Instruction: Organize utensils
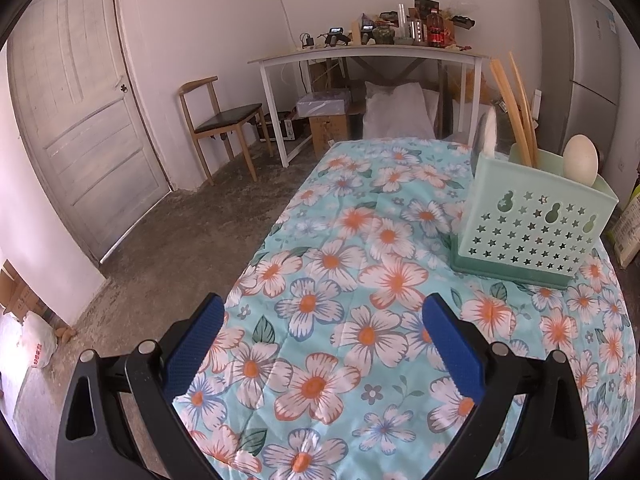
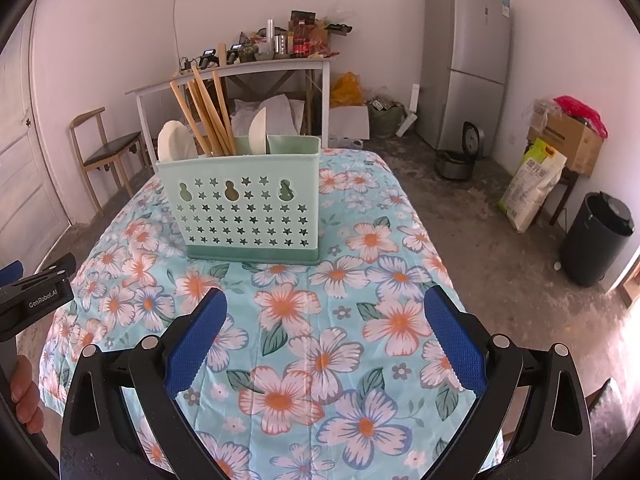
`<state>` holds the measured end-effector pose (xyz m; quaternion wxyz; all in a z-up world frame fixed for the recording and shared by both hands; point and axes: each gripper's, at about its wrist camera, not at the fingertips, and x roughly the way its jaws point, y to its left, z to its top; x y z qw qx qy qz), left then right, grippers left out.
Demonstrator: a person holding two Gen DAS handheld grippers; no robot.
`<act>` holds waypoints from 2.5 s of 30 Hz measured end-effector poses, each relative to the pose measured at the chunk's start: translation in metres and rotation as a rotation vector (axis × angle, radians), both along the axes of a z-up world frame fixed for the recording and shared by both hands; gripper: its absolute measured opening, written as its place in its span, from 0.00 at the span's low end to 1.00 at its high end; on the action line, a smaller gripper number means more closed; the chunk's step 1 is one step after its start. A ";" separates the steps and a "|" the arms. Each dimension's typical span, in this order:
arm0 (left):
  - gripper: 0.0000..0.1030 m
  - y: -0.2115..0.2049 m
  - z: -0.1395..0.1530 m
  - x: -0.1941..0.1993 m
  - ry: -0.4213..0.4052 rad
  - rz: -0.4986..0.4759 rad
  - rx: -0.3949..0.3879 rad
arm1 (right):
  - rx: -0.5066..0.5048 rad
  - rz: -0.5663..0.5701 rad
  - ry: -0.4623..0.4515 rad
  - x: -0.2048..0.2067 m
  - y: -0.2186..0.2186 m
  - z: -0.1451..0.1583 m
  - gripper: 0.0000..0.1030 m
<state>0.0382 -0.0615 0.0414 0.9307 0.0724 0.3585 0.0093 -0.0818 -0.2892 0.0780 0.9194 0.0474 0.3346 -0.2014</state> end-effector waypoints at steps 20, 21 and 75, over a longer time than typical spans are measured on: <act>0.94 0.005 -0.012 0.007 0.056 -0.060 -0.034 | 0.020 -0.004 0.003 -0.002 0.007 -0.005 0.92; 0.94 0.006 -0.012 0.008 0.057 -0.066 -0.035 | 0.024 -0.005 0.002 -0.003 0.006 -0.006 0.92; 0.94 -0.002 -0.011 0.000 0.057 -0.114 -0.035 | 0.033 0.024 -0.010 -0.004 0.008 -0.005 0.92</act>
